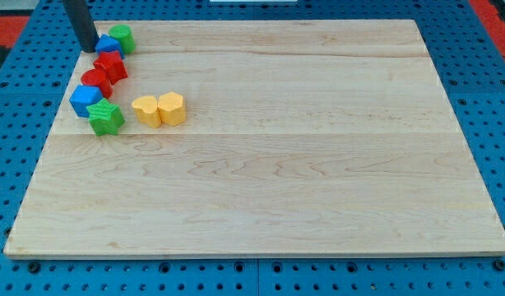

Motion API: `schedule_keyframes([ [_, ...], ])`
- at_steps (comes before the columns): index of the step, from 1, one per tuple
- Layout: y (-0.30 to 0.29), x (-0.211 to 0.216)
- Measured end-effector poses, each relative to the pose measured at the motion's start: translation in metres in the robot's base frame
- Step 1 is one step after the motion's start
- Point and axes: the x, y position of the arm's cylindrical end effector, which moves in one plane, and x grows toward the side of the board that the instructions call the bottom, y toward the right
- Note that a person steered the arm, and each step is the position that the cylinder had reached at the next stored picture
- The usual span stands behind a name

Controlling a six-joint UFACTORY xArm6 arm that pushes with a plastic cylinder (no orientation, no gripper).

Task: Adjust the green star to the bottom right of the blue cube

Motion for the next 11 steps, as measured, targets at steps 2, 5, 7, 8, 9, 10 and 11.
schedule_keyframes([
  [2, 0.013, 0.0],
  [5, 0.001, 0.007],
  [7, -0.018, 0.117],
  [8, -0.008, 0.17],
  [9, -0.002, 0.209],
  [10, 0.043, 0.211],
  [11, 0.066, 0.207],
])
